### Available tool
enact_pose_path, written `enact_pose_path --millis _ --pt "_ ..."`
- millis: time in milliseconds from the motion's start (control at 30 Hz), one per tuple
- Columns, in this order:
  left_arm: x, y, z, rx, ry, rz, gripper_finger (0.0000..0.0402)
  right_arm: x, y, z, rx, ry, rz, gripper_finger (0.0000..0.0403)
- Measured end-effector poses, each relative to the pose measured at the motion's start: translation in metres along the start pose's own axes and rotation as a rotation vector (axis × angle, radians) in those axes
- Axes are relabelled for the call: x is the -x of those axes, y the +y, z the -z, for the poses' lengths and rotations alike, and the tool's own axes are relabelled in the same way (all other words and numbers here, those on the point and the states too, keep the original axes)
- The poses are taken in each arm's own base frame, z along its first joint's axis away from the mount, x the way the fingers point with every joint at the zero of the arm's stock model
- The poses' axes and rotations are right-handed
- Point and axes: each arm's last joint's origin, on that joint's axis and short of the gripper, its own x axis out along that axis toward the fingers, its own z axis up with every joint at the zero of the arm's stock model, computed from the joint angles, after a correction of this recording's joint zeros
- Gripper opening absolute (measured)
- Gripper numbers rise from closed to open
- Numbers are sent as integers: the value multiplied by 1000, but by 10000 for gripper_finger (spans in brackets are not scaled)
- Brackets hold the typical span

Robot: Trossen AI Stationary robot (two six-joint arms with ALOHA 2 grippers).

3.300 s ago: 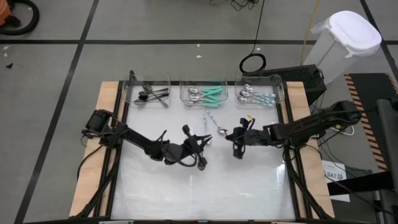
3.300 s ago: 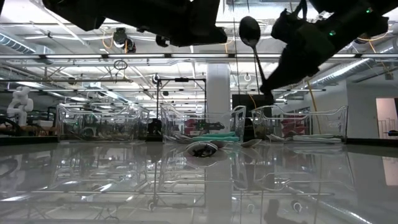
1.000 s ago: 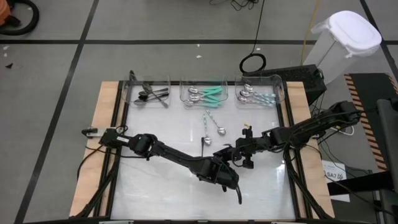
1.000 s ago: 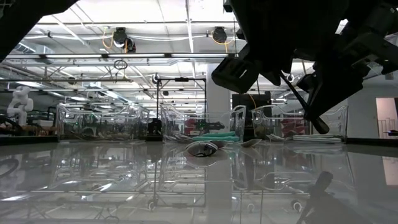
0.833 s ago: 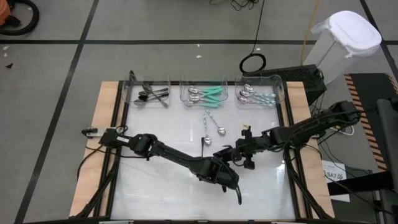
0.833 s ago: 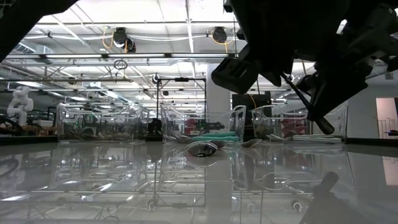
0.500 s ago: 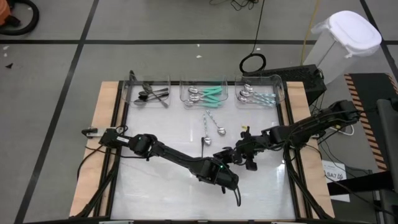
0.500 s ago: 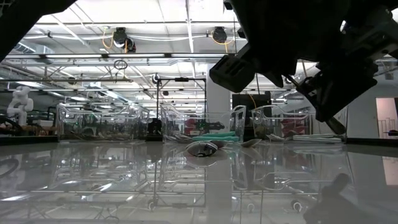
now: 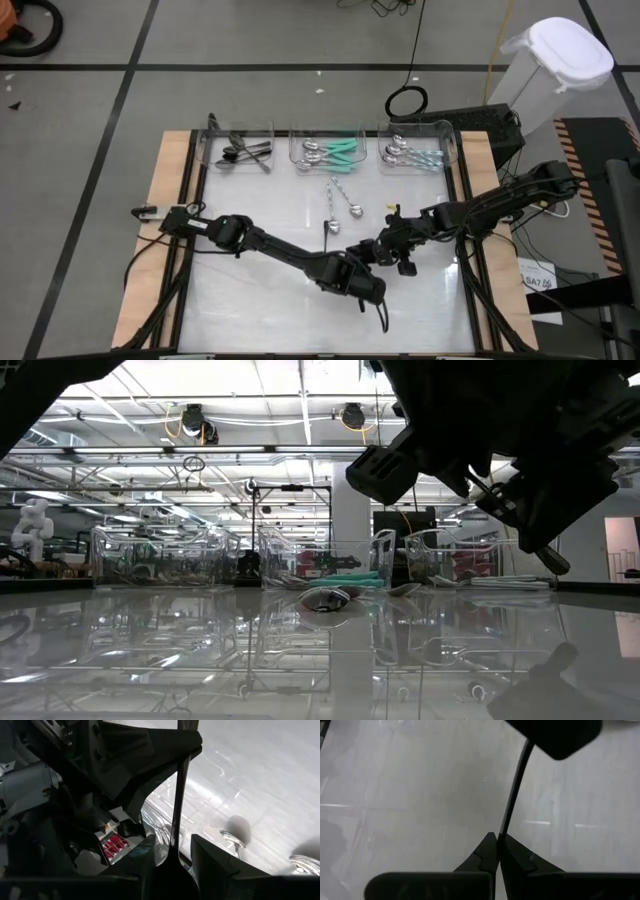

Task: Sort silverware by color (type)
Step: Put the black spoon into the left transparent bin

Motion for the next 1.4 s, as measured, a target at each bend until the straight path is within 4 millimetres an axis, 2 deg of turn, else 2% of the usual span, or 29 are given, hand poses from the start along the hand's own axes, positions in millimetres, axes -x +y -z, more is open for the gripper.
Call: enact_pose_path --millis 233,600,967,1100,1400 --pt "-3 1 2 5 5 3 115 0 0 -1 4 -6 -2 15" --pt "-5 0 4 28 -6 13 17 0 1 -2 12 -25 -7 31" --pt "-5 -2 4 136 6 25 13 2 0 -2 11 -35 40 35" --pt "-5 -2 4 239 11 27 13 9 1 -1 9 -42 39 59" --pt "-1 -4 3 321 38 16 13 33 0 12 -25 26 59 136"
